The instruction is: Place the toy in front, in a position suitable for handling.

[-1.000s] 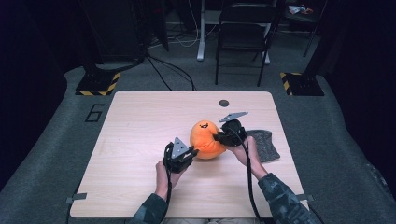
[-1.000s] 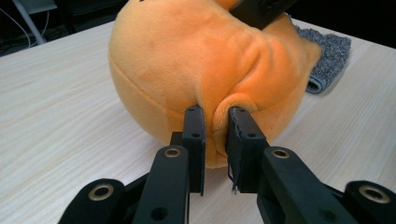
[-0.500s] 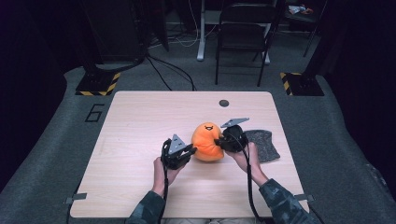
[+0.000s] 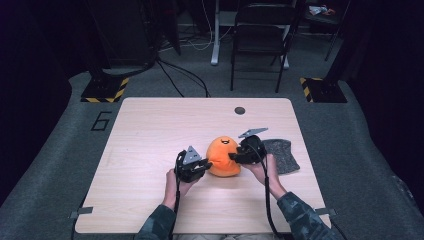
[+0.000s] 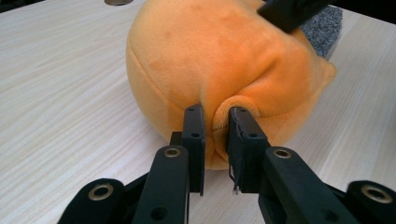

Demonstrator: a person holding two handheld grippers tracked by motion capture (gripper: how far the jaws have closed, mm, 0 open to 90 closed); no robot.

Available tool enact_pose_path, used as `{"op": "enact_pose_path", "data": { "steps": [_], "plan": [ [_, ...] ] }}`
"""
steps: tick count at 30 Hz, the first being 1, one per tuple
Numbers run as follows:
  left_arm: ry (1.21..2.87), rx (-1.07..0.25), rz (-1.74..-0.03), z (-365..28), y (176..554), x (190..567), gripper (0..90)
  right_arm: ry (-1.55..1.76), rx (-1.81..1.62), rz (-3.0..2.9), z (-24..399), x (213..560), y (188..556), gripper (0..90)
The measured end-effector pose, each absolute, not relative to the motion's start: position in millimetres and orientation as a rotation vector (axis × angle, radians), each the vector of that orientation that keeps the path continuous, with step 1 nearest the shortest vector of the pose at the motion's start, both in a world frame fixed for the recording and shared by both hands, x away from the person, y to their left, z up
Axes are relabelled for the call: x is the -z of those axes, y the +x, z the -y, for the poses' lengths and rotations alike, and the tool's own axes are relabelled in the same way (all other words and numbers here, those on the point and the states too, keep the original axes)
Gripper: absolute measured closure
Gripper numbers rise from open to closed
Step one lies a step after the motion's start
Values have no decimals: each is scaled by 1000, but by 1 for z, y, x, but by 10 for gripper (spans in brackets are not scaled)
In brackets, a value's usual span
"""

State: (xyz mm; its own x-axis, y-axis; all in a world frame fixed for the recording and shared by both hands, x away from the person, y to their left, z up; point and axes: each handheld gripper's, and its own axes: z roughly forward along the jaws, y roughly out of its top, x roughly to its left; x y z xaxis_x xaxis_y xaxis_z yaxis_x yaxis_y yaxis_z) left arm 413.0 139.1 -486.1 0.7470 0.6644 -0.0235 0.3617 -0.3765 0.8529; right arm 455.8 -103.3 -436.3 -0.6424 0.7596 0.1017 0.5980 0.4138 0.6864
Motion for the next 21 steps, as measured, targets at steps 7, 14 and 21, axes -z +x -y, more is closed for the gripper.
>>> {"op": "enact_pose_path", "data": {
  "steps": [7,14,21],
  "plan": [
    [2018,-385,-767,-143,414,486,772,1126,-1088,-2406,110,417,470,334],
    [2022,-388,-768,-144,415,487,774,1121,-1055,-2468,105,424,490,329],
    [2027,-390,-778,-144,416,489,773,1151,-1076,-2602,103,440,504,540]
  ]
}}
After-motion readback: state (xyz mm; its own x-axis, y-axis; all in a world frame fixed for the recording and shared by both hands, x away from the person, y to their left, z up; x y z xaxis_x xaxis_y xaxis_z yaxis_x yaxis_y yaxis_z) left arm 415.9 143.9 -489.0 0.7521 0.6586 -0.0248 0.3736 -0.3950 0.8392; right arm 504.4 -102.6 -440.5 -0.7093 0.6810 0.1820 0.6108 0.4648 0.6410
